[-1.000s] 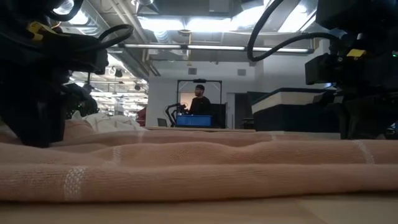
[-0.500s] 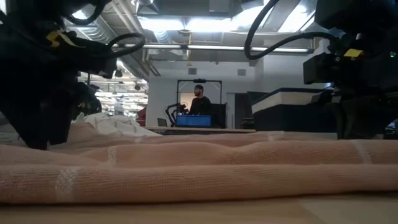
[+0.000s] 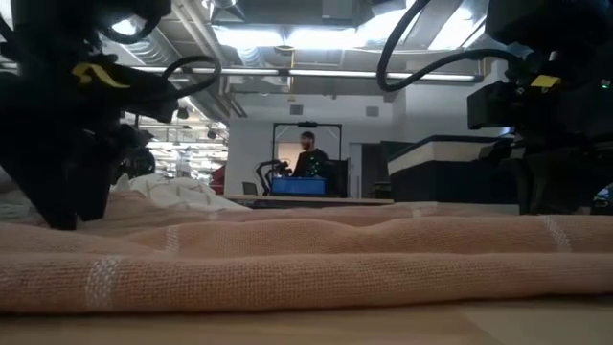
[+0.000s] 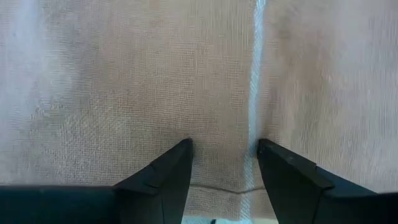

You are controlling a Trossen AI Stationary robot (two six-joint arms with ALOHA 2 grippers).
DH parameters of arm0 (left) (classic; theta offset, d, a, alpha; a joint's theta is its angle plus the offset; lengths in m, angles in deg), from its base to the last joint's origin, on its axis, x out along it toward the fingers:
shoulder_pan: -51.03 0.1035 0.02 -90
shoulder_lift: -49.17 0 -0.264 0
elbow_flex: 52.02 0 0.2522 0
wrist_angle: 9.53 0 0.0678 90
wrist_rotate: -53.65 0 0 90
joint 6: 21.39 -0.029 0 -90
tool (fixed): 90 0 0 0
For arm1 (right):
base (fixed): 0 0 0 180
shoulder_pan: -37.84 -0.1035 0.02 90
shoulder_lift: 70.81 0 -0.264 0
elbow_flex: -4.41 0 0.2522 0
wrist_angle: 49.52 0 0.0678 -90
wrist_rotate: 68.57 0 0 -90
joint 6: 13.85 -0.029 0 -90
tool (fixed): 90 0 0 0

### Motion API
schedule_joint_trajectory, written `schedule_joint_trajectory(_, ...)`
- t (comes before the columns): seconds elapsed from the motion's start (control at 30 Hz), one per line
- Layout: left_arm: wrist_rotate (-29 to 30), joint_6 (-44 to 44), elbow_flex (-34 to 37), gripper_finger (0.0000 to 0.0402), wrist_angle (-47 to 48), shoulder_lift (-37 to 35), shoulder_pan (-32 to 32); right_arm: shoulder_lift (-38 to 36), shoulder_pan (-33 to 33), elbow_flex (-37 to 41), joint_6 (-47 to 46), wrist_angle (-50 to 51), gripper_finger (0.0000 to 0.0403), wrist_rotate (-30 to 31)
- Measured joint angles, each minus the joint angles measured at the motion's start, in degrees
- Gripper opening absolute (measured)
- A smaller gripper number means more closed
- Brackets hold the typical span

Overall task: Fold towel
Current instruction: Fold the brown towel

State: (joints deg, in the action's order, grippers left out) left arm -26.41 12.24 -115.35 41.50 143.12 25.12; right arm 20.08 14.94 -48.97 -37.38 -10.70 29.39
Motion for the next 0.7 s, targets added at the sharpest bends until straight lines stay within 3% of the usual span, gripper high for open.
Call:
schedule_joint_trajectory(0.47,-1.5,-0.9,2.2,0.0173,-3.6,-0.3,-0.2,0.0,0.0,0.0,0.0,0.0,0.0013,0.1)
schedule_joint_trajectory(0.57,-1.8,-1.8,2.2,0.0141,-3.6,-0.3,-0.3,0.0,0.0,0.0,0.0,0.0,0.0013,0.3)
schedule_joint_trajectory(0.7,-1.9,-1.2,2.3,0.0062,-3.4,-0.3,-0.3,0.0,0.0,0.0,0.0,0.0,0.0014,0.5)
